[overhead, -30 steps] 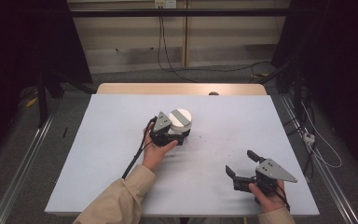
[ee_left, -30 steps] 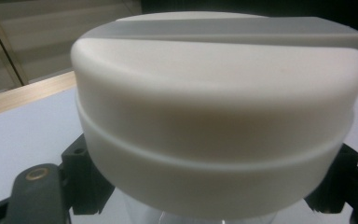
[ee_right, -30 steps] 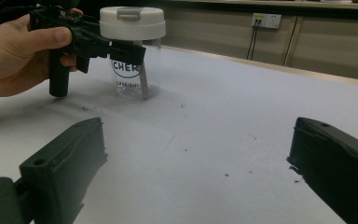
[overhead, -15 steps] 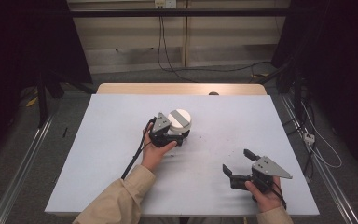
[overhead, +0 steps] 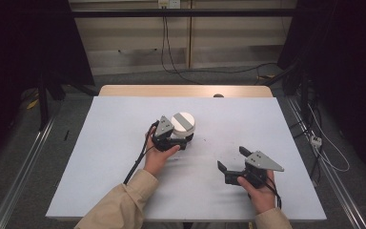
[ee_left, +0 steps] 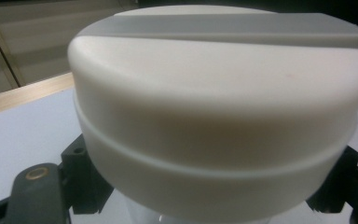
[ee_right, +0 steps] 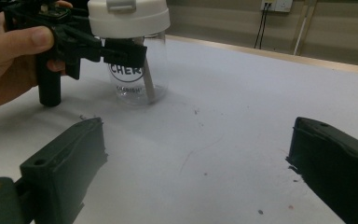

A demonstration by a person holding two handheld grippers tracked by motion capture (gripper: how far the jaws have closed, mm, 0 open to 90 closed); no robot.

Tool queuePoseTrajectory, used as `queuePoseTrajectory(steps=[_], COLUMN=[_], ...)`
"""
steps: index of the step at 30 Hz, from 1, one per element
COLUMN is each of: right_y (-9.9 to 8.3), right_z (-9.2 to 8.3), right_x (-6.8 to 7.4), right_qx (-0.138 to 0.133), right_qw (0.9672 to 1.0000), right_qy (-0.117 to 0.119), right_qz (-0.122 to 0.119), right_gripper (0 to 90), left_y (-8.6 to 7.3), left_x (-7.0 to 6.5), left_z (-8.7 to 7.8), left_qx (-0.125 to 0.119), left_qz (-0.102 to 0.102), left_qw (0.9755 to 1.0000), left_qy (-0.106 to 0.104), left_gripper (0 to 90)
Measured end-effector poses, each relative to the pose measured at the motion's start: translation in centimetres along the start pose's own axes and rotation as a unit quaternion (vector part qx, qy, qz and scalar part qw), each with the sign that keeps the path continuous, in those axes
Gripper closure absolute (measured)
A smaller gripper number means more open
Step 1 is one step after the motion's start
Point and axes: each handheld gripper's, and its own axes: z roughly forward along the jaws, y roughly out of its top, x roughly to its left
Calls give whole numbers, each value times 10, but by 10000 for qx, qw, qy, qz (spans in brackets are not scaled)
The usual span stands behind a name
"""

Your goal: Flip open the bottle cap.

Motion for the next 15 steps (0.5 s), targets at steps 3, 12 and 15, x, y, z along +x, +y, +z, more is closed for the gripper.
queuePoseTrajectory(steps=[3, 12, 15], right_y=[4, 14, 16], right_z=[6, 15, 18], right_x=[1, 6, 8], right_qx=[-11, 2, 50], right_qw=[10000, 9998, 9999], right_qy=[12, -62, -37], right_qz=[27, 165, 98], right_gripper=[42, 81, 81], left_y=[0, 0, 0], left_x=[0, 0, 0], left_z=[0, 0, 0], left_qx=[9, 19, 24], left_qz=[16, 14, 3], left_qw=[10000, 10000, 10000], left_qy=[9, 7, 1], left_gripper=[185, 185, 185])
